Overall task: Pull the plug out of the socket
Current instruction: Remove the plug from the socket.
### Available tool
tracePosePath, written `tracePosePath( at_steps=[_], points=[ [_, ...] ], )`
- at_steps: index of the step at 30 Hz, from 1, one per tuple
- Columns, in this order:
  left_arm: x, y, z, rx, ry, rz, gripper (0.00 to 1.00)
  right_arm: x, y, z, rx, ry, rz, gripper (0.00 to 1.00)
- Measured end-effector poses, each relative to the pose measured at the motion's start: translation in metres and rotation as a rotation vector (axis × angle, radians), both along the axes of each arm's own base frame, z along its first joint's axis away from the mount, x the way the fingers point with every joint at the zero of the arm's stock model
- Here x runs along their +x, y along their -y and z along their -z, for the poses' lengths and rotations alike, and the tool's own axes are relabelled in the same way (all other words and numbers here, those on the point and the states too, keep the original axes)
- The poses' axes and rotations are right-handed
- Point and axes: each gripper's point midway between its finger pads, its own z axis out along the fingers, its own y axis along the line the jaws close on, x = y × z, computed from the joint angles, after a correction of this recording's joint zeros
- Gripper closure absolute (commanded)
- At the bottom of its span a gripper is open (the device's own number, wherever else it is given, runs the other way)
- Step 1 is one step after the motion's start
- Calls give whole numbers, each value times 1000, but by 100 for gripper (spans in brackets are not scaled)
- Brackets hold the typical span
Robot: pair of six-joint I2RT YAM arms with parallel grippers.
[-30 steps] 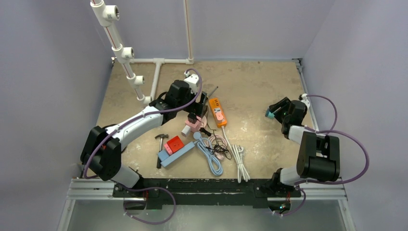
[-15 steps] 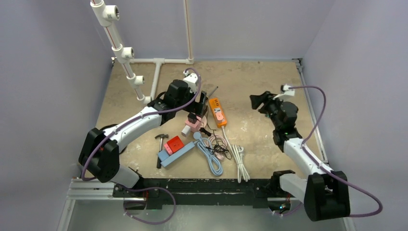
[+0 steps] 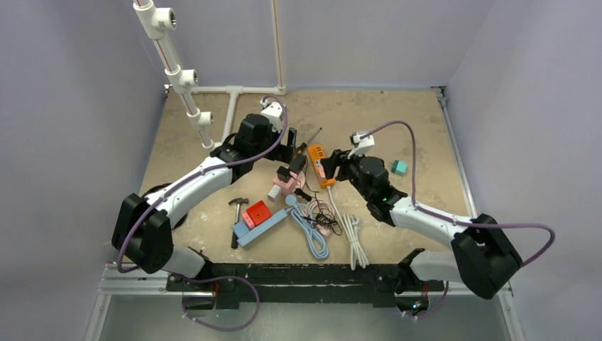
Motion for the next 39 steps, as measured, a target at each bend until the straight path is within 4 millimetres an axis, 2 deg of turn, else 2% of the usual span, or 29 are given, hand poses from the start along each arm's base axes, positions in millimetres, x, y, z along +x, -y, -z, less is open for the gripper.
tracePosePath(
  at_steps=[9, 17, 24, 28, 34, 39],
  points=[
    [1, -2, 0, 5, 2, -10, 5, 9, -23, 44, -127, -103, 33, 34],
    [2, -4, 2, 12, 0, -18, 5, 14, -26, 66, -225, -162, 98, 35],
    [2, -3, 11, 24, -21, -16, 5, 18, -24, 84, -274, -216, 137, 40],
    [2, -2, 13, 26, -27, -13, 5, 16, -23, 89, -283, -231, 138, 44],
    [2, -2, 14, 24, -30, -11, 5, 16, -26, 88, -280, -233, 129, 40],
    [2, -1, 16, 25, -35, -12, 5, 19, -29, 94, -294, -246, 128, 47]
  ],
)
